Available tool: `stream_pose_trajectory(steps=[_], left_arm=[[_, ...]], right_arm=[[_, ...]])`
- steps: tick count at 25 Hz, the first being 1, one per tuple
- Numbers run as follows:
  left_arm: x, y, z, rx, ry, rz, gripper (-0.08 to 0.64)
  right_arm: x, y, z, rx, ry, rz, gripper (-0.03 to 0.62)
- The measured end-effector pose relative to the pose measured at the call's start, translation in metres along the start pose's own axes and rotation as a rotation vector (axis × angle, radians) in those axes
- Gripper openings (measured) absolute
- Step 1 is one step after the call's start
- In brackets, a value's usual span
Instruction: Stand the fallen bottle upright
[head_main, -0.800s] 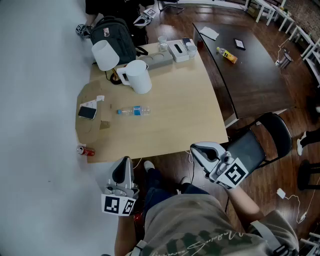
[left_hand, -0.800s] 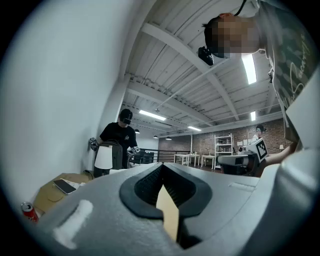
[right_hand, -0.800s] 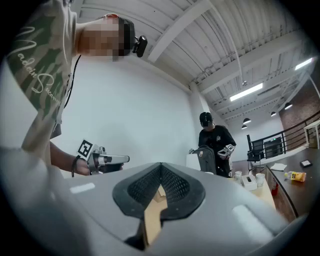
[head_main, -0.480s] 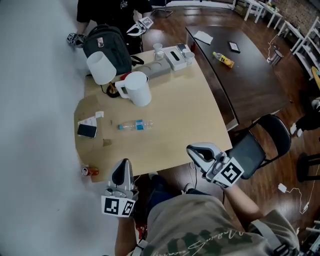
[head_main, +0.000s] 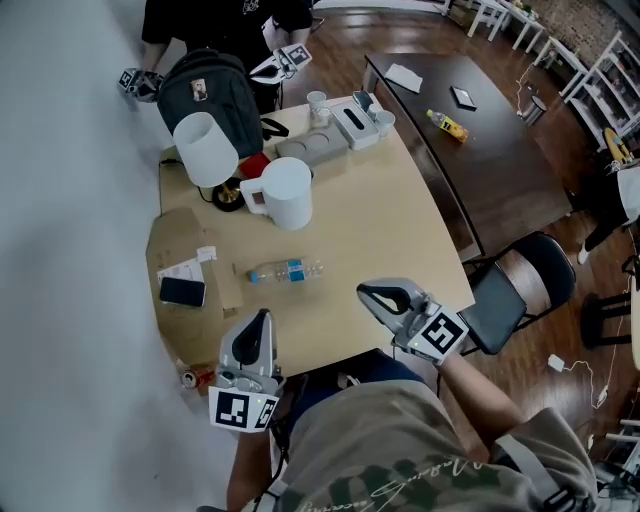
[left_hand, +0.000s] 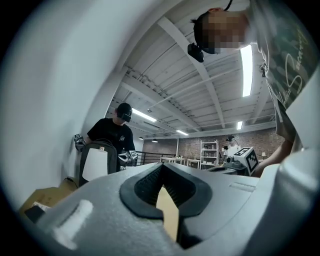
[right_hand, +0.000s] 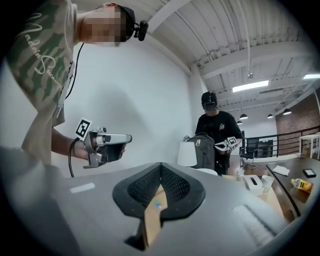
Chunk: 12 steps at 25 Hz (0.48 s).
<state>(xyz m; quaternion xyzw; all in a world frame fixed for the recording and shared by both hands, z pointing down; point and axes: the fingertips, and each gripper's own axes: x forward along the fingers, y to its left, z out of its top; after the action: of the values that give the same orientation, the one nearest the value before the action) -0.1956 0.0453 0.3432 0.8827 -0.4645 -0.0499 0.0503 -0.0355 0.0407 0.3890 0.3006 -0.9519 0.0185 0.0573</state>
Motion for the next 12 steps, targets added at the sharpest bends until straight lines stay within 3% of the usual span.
stream_pose_trajectory(steps=[3,6,8,12], left_arm=[[0.007,0.015,-0.002,-0.012,-0.007,0.005,0.006],[0.014,0.027,-0.003,-0.014,-0.006,0.018,0.005],[0.018,0.033,-0.001,-0.010,-0.009,0.026,0.005],[0.026,0.043,0.008,0.006,-0.012,0.048,0.005]], right_arm=[[0.030,-0.006,-0.018,-0.006,0.092,0.008,0.005],[0.067,-0.009,-0.049,-0.047,0.209,0.081,0.020],[0.096,-0.011,-0.083,-0.085,0.295,0.154,0.234],[0.152,-0.009,-0.159,-0.191,0.491,0.276,0.301]])
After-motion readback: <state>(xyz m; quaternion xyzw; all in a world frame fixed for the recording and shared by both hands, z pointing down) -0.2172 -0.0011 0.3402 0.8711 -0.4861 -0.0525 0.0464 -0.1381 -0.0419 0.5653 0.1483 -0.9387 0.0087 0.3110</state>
